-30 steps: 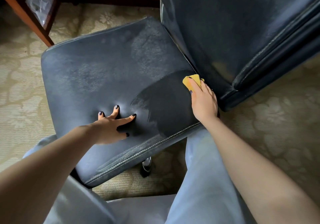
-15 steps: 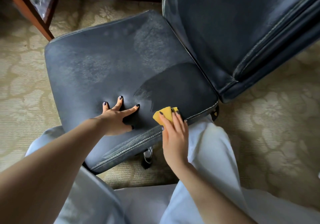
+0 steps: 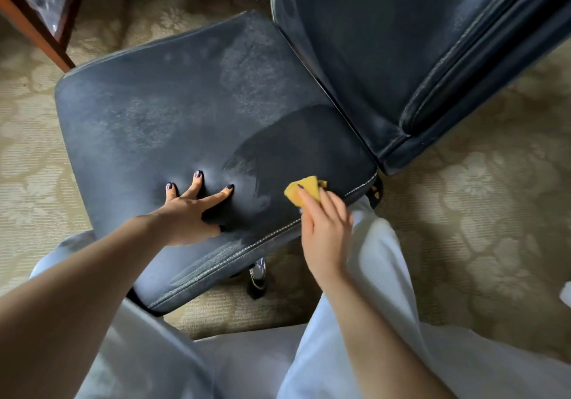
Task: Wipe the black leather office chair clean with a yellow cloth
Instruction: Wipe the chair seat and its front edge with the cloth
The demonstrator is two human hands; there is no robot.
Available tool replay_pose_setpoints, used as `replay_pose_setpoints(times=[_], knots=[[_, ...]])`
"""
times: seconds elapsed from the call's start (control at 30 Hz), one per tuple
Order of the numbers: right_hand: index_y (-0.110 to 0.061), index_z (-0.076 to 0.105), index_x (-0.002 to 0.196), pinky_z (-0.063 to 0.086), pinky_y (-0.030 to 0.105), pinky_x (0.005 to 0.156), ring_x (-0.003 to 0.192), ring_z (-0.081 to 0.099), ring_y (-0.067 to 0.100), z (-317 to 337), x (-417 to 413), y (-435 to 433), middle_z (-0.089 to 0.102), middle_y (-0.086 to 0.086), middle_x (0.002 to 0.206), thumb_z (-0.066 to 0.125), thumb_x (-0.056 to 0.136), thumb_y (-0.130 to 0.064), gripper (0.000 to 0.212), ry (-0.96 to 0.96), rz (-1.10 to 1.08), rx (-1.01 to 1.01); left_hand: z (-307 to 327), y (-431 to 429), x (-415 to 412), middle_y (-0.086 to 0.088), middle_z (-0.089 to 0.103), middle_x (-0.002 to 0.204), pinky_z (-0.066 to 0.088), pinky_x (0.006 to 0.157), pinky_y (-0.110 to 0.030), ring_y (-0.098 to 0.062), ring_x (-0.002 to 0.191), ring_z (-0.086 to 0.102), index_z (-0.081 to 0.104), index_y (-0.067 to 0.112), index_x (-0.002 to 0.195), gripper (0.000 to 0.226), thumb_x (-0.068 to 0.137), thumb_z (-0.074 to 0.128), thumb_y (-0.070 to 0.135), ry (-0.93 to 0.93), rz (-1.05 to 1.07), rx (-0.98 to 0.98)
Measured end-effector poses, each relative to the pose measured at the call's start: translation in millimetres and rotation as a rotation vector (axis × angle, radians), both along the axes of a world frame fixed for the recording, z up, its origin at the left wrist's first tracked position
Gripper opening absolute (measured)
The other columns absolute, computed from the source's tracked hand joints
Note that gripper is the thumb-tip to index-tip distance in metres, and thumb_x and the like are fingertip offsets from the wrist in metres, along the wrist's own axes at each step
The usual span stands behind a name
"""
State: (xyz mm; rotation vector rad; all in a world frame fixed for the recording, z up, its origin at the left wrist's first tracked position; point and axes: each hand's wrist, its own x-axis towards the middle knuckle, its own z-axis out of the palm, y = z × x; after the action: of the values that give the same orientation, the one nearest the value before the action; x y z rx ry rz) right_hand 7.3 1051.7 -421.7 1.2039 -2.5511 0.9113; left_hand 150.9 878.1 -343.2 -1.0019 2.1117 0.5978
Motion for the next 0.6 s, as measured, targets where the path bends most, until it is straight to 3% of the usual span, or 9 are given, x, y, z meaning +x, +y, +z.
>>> replay_pose_setpoints(times=[0.13,0.23,0.3,0.4,0.6], knots=[[-0.019,0.066,0.119,0.05,0.04,0.087,0.104,0.055,0.028,2,-39,6,0.066,0.005,0.117,0.053,0.089,-0.015,0.033,-0.064,-0.154,-0.022,-2,0,2,0.003,-0.025,0.156,0.015,0.113,-0.049,-0.05,0.139,-0.015,-0.006,0.056,0.141,0.073,0.094,0.048,0.044,0.015,0.01,-0.001],[-0.017,0.063,0.118,0.04,0.025,0.088,0.1,0.059,0.032,9,-62,12,0.067,0.005,0.114,0.058,0.085,-0.003,0.036,-0.145,-0.228,-0.063,-3,-2,2,0.003,-0.024,0.156,0.016,0.113,-0.048,-0.05,0.139,-0.015,-0.006,0.056,0.141,0.073,0.093,0.048,0.045,0.016,0.0,0.0],[-0.015,0.061,0.12,0.033,0.015,0.08,0.103,0.059,0.034,16,-74,15,0.067,0.008,0.115,0.058,0.087,-0.001,0.036,-0.327,-0.354,-0.103,-4,-4,1,0.004,-0.024,0.156,0.018,0.113,-0.048,-0.049,0.139,-0.015,-0.006,0.057,0.141,0.073,0.093,0.049,0.046,0.017,0.0,0.013],[-0.018,0.054,0.128,0.036,0.022,0.084,0.111,0.056,0.031,20,-81,13,0.063,0.009,0.121,0.055,0.092,-0.007,0.038,-0.604,-0.566,-0.123,-4,-6,1,0.004,-0.025,0.155,0.018,0.113,-0.048,-0.049,0.139,-0.015,-0.006,0.058,0.14,0.073,0.093,0.049,0.045,0.014,0.001,0.023],[-0.016,0.054,0.121,0.037,0.012,0.079,0.111,0.058,0.026,22,-39,6,0.062,0.008,0.122,0.055,0.09,0.0,0.035,-0.673,-0.561,-0.205,-5,-8,2,0.004,-0.027,0.155,0.016,0.113,-0.05,-0.05,0.139,-0.017,-0.006,0.059,0.139,0.073,0.093,0.049,0.047,0.003,-0.013,0.037]])
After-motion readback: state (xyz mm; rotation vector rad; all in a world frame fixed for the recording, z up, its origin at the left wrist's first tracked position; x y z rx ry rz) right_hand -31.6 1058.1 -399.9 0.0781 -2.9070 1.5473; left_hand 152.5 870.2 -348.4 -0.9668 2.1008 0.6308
